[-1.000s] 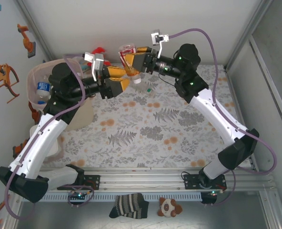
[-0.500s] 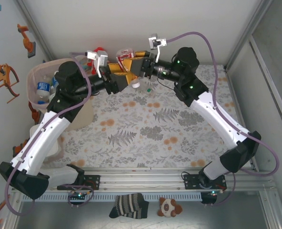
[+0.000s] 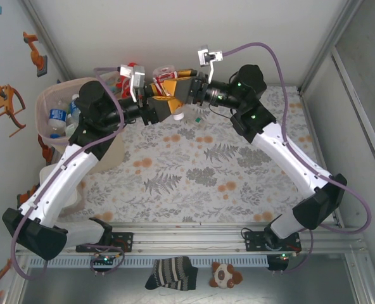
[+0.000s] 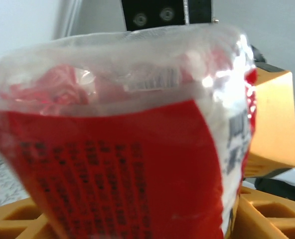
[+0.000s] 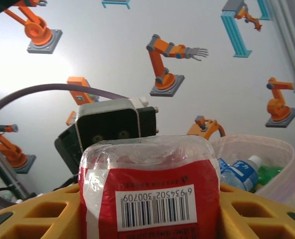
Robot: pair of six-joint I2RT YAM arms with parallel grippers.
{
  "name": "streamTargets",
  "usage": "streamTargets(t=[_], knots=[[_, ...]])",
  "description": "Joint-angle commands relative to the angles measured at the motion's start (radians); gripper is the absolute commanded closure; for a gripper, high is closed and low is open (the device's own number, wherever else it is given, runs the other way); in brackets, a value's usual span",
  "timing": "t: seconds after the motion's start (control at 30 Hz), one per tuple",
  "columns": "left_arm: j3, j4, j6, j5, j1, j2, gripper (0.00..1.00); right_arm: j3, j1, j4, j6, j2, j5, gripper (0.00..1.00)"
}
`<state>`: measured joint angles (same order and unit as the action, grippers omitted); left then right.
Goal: Put the plastic bottles in the bin
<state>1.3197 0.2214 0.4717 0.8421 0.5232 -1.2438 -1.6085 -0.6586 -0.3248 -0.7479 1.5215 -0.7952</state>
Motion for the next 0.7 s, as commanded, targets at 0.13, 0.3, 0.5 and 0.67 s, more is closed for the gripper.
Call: streamTargets(t=[0.13, 0.3, 0.5, 0.67], knots=[[-0.007, 0.115, 0.044, 0.065, 0.0, 0.006, 0.44, 0.01, -0.012, -0.096, -0.054, -0.046, -0.041, 0.48], [0.006, 0.033, -0.004, 0.046, 0.0, 0.018, 0.46, 0.011, -0.012, -0.042, -0.007, -0.06, -0.025, 0.41], [0.055, -0.228, -0.152, -0.069, -0.004, 0.052, 0.47, 0.006, -0.012, 0.135, 0.13, -0.109, 0.056, 0.27], [0.096, -0.408, -0.231, -0.178, -0.021, 0.075, 0.47, 0.004, -0.011, 0.263, 0.233, -0.152, 0.131, 0.25]])
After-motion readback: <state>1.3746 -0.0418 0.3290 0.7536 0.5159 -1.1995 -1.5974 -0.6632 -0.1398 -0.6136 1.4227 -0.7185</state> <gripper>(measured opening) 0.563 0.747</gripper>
